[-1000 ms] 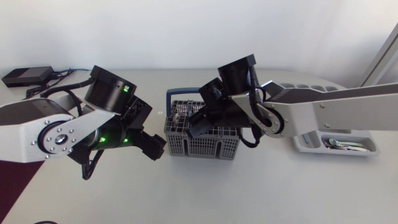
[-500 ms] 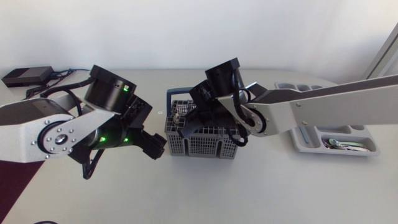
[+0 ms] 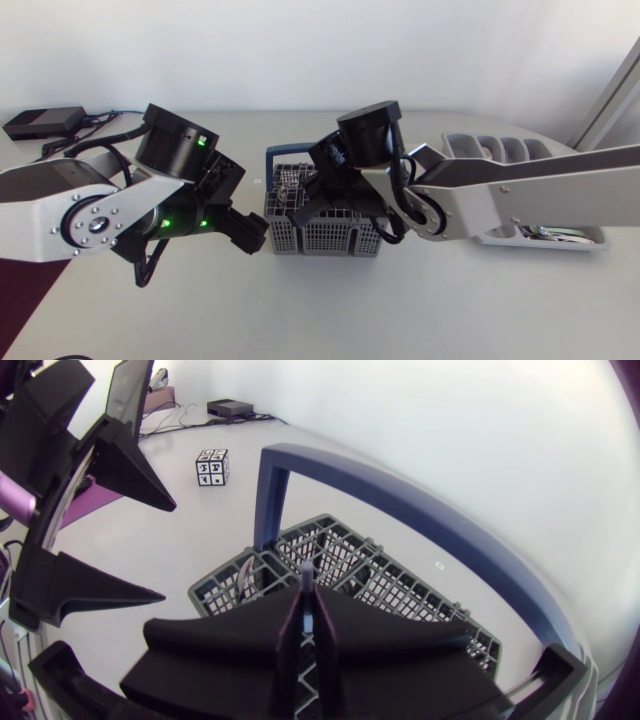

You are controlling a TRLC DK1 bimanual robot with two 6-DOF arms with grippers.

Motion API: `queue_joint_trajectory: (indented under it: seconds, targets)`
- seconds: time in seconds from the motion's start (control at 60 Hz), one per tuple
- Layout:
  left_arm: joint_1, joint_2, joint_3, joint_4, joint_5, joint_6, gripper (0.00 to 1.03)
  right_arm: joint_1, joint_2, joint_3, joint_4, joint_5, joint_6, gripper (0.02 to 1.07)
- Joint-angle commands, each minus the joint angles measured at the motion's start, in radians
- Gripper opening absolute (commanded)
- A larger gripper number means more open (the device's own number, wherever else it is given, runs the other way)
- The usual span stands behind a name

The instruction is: Transfer all utensils from the basket to the drawer tray.

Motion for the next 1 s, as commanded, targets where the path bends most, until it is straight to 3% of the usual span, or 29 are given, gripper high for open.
queue_joint_trajectory:
  seconds: [0.0, 0.583, 0.733, 0.983]
  targets:
    - [-0.004, 0.013, -0.024, 0.003, -0.005, 0.007, 0.99, 0.014, -0.051, -0.040, 0.026, -0.001, -0.003, 0.10]
    - [-0.013, 0.020, -0.026, 0.007, -0.005, 0.007, 0.99, 0.044, -0.436, -0.082, -0.034, -0.007, -0.024, 0.10]
    - [-0.010, 0.020, -0.027, 0.007, -0.005, 0.007, 0.99, 0.044, -0.543, -0.063, -0.156, -0.027, -0.020, 0.10]
    - [-0.016, 0.022, -0.026, 0.007, -0.005, 0.007, 0.99, -0.005, -0.668, 0.010, -0.506, -0.096, -0.005, 0.10]
